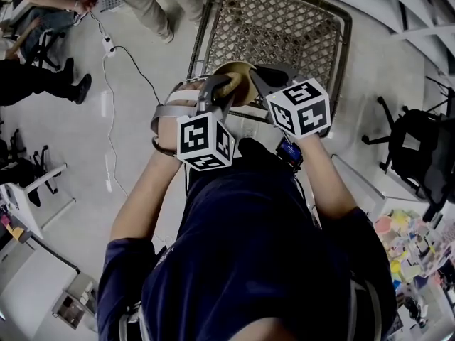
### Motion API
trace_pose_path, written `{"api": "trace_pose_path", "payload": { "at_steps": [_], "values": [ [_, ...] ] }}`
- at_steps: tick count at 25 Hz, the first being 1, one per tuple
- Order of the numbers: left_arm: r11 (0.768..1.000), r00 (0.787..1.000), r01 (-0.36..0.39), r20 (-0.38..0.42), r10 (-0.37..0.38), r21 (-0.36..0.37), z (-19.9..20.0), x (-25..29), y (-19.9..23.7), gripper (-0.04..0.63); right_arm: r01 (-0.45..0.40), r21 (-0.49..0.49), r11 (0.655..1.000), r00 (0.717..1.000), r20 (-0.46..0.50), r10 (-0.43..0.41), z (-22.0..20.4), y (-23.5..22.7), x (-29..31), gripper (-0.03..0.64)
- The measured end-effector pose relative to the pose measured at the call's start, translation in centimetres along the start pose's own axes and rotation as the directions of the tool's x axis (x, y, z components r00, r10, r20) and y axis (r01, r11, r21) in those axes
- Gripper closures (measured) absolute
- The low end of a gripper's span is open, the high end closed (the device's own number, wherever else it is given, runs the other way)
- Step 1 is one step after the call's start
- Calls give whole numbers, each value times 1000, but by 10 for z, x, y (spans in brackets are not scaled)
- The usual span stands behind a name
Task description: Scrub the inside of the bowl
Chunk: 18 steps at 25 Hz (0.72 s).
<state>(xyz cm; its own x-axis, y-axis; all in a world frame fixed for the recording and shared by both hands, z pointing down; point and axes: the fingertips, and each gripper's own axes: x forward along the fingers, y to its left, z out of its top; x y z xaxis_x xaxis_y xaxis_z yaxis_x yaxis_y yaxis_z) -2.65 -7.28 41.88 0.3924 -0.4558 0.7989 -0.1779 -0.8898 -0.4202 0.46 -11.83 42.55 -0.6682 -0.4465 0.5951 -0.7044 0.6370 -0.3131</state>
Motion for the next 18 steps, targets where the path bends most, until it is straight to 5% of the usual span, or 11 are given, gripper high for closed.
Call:
{"api": "trace_pose_path", "payload": {
  "at_steps": [18],
  "values": [
    [983,984,-11,173,44,-185,22,-27,23,494,3,9,1000,999,36,-4,1,-12,-7,601]
  ]
}}
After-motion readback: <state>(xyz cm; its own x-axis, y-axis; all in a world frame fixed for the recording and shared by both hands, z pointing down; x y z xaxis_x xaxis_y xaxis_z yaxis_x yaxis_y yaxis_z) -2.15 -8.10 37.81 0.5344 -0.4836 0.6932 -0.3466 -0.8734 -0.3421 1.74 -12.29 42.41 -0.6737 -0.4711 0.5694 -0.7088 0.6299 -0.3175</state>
